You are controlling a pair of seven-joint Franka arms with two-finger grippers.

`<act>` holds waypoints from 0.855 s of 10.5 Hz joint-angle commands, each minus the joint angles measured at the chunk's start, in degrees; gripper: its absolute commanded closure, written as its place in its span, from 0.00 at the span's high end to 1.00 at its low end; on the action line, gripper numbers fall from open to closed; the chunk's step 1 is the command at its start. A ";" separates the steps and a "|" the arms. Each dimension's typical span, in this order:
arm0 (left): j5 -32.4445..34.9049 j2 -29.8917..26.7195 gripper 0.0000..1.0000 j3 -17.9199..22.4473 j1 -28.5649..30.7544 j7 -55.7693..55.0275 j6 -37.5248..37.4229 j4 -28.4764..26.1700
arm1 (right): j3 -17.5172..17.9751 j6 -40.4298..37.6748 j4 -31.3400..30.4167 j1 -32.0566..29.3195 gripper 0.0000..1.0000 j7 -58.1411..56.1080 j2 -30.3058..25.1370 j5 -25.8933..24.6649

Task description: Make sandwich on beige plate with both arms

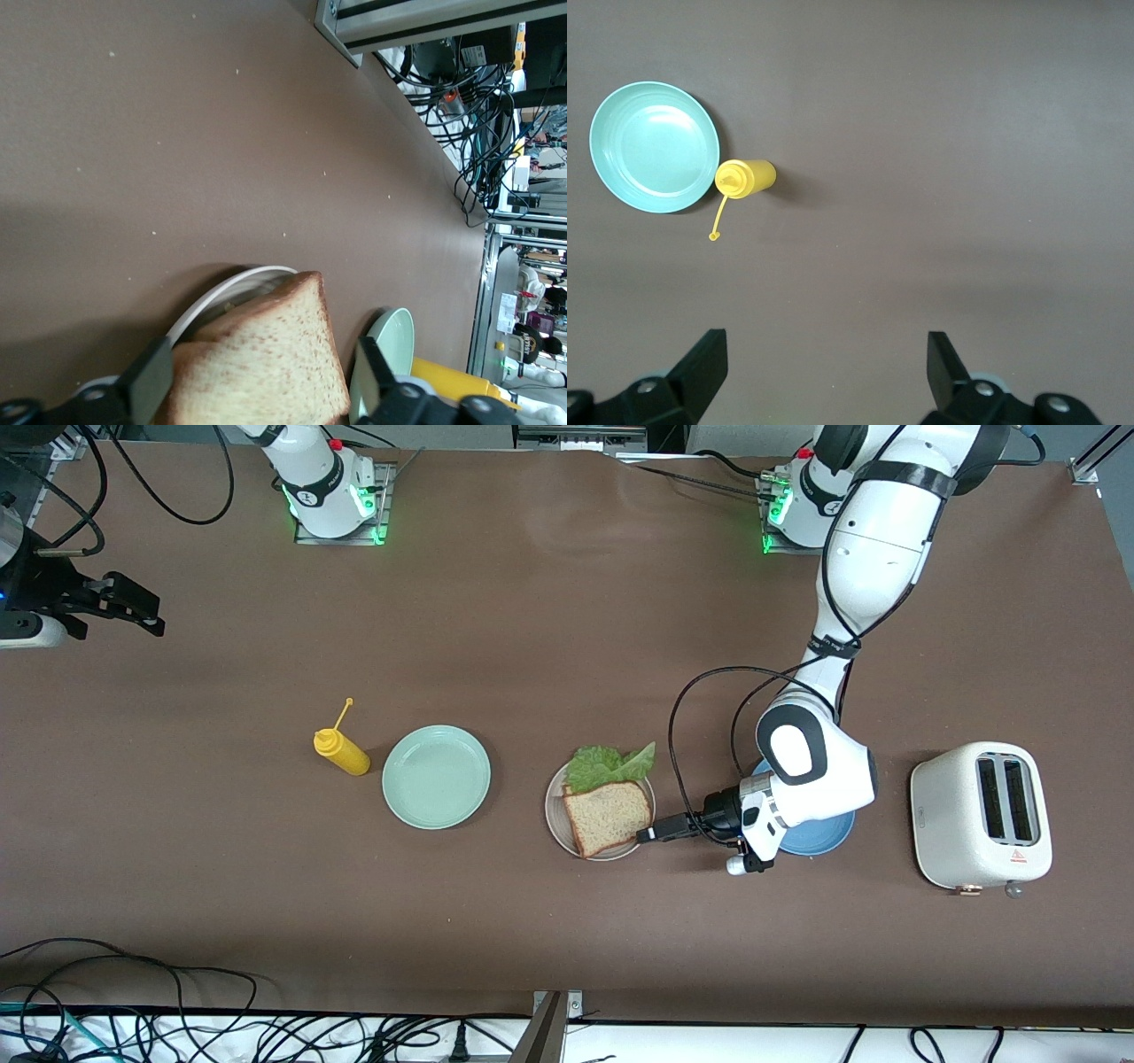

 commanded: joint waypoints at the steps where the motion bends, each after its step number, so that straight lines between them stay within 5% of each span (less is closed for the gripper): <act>1: 1.68 -1.31 1.00 0.87 -0.57 0.28 2.41 -1.06 | 0.07 -1.15 1.61 0.24 1.00 0.87 0.69 -0.59; 3: 2.56 -2.27 1.00 3.75 -0.74 0.19 2.68 -0.97 | 0.07 -1.15 1.70 0.16 1.00 0.43 0.69 -0.68; 9: 35.30 -7.72 1.00 9.30 0.48 -22.56 -5.76 2.37 | 0.16 -1.15 1.70 0.24 1.00 0.87 0.60 -0.68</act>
